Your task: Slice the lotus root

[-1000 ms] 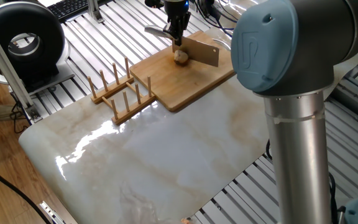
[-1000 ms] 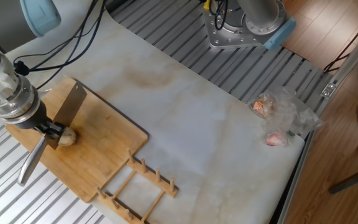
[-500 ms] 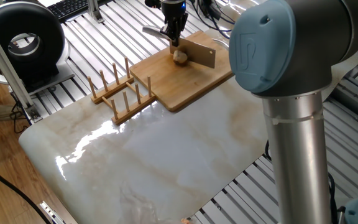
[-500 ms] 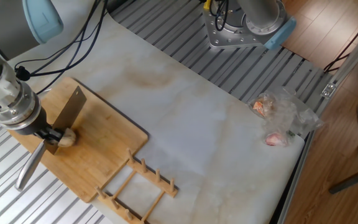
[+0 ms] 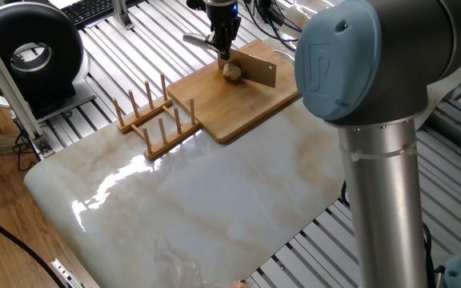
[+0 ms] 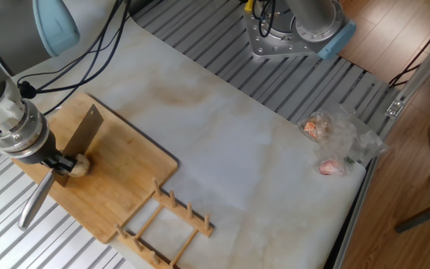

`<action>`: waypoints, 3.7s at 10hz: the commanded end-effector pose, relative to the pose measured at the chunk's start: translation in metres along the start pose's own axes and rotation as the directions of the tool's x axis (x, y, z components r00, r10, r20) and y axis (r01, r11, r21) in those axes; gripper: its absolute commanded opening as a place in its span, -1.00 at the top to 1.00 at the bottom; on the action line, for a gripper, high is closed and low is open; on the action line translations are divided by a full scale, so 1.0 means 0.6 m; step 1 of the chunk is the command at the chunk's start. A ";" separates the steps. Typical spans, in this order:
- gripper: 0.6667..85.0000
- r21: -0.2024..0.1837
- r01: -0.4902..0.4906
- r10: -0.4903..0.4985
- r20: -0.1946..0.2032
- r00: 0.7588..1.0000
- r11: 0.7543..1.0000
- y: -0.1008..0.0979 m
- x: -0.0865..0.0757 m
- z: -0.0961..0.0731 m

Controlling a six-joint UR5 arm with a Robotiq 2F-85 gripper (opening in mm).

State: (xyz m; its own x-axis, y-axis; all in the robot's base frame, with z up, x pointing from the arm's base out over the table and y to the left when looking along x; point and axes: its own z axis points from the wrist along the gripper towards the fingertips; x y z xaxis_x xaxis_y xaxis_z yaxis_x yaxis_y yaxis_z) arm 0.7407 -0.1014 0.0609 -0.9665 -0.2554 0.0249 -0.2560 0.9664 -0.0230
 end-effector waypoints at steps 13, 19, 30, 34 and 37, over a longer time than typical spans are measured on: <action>0.98 -0.051 0.007 -0.005 0.030 1.000 0.999 -0.001 0.008 -0.020; 0.98 -0.067 -0.010 0.010 0.000 1.000 0.998 0.009 0.042 -0.076; 0.98 -0.063 -0.064 0.069 0.065 0.996 0.996 0.020 0.053 -0.149; 0.98 -0.022 -0.061 0.063 0.085 0.994 0.998 0.006 0.045 -0.156; 0.98 -0.015 -0.067 0.069 0.091 0.993 0.998 0.003 0.043 -0.159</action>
State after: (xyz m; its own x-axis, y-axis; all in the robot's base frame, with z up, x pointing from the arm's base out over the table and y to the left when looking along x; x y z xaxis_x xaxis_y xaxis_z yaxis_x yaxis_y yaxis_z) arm 0.7139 -0.1036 0.1532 -0.9789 -0.1972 -0.0534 -0.1971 0.9804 -0.0075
